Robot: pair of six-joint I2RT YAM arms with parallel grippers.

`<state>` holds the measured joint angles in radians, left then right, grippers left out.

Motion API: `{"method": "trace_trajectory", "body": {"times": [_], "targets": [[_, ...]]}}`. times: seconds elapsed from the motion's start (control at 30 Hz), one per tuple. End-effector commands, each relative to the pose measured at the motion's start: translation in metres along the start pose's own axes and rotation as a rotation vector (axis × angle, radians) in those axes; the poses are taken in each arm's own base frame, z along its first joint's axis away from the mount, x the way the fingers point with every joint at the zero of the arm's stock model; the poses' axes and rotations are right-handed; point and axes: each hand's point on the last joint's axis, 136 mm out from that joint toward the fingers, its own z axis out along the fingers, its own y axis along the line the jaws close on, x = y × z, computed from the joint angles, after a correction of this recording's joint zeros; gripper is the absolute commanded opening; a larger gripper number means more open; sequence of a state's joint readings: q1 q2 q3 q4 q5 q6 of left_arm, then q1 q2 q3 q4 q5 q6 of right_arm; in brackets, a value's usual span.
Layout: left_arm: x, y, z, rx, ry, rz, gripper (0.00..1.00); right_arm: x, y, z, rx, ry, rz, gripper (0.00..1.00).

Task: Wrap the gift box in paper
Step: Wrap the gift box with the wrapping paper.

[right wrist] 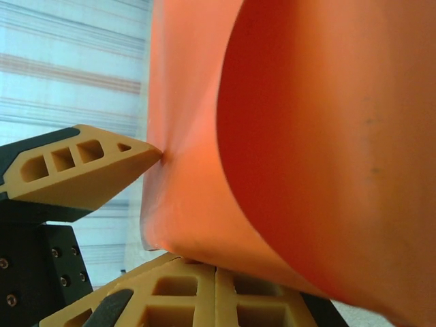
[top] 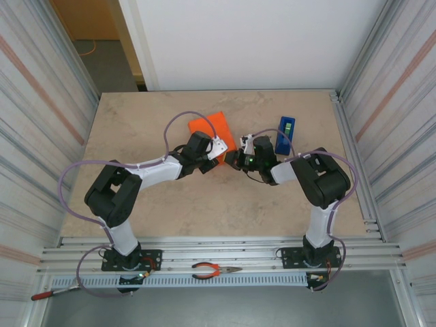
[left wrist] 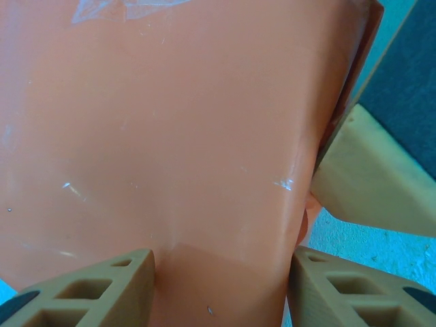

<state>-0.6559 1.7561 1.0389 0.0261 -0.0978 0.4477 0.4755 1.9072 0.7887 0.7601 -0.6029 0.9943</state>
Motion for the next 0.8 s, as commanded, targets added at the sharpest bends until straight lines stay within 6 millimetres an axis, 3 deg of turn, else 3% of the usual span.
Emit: {"method": "trace_trajectory", "body": {"times": [0.0, 0.37, 0.77], "targets": [[0.011, -0.009, 0.004, 0.039, 0.044, -0.010, 0.52, -0.008, 0.002, -0.001, -0.018, -0.023, 0.010, 0.00], [0.012, -0.010, 0.004, 0.041, 0.047, -0.011, 0.52, 0.003, 0.005, -0.023, -0.011, -0.038, 0.004, 0.00], [0.011, -0.011, 0.003, 0.042, 0.045, -0.010, 0.52, 0.003, -0.006, -0.002, -0.002, -0.022, 0.016, 0.00]]}}
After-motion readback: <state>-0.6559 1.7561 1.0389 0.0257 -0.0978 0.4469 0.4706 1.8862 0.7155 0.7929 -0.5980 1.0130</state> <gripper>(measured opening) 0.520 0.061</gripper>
